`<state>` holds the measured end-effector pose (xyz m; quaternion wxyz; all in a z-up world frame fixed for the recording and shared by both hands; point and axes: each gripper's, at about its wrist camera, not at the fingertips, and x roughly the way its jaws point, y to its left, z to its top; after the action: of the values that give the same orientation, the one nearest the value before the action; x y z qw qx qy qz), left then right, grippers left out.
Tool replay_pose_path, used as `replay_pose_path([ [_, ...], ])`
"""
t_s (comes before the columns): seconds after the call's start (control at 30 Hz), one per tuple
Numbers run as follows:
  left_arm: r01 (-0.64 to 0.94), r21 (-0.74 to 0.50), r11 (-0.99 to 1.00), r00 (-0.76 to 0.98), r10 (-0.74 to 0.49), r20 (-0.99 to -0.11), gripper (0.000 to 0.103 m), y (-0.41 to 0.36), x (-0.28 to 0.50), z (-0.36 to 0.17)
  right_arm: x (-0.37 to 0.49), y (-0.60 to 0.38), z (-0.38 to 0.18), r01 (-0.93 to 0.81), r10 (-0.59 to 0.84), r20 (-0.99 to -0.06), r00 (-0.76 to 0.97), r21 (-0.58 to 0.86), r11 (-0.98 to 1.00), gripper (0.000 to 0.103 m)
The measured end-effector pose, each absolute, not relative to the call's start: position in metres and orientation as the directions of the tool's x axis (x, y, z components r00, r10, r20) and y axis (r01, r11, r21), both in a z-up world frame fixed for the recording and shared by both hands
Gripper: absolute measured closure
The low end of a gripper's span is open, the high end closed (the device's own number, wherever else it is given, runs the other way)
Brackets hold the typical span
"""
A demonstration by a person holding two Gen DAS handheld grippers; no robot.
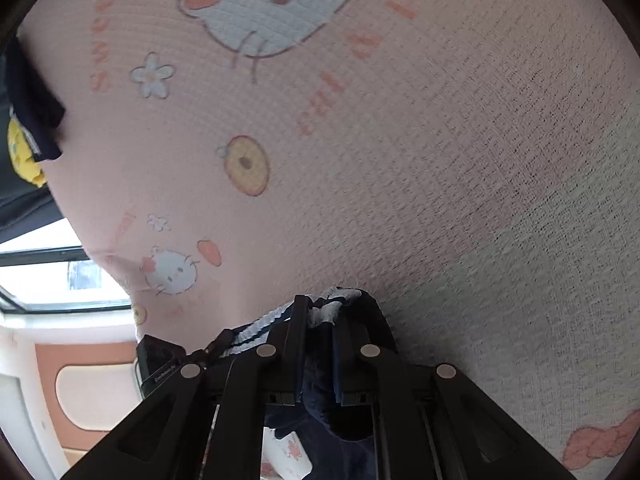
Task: Fold clothes
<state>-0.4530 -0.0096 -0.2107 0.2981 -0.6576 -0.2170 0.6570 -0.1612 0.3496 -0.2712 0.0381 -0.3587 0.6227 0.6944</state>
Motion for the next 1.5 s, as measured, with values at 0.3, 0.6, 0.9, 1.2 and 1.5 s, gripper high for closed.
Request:
replay_pose_path([
  [0.3, -0.070, -0.655, -0.752, 0.008, 0.657, -0.754, 0.098, 0.001, -0.475, -0.226, -0.167, 0.369, -0.300, -0.561, -0.332, -0.548, -0.768, 0.825, -0.063, 0.094],
  [0.6, 0.033, -0.693, -0.720, -0.027, 0.693, -0.720, 0.097, -0.006, -0.480, -0.241, -0.170, 0.375, -0.307, -0.537, -0.354, -0.527, -0.772, 0.840, -0.078, 0.090],
  [0.9, 0.120, -0.751, -0.650, -0.084, 0.747, -0.660, 0.027, -0.034, -0.479, -0.208, -0.170, 0.368, -0.269, -0.491, -0.356, -0.527, -0.772, 0.849, -0.192, 0.036],
  [1.2, -0.032, -0.717, -0.697, -0.063, 0.717, -0.694, 0.027, -0.042, -0.454, -0.168, -0.156, 0.358, -0.252, -0.542, -0.327, -0.593, -0.736, 0.805, -0.240, 0.036],
  [1.5, -0.060, -0.697, -0.714, -0.064, 0.700, -0.711, 0.027, -0.056, -0.416, -0.171, -0.143, 0.349, -0.255, -0.581, -0.310, -0.639, -0.704, 0.769, -0.264, 0.036],
])
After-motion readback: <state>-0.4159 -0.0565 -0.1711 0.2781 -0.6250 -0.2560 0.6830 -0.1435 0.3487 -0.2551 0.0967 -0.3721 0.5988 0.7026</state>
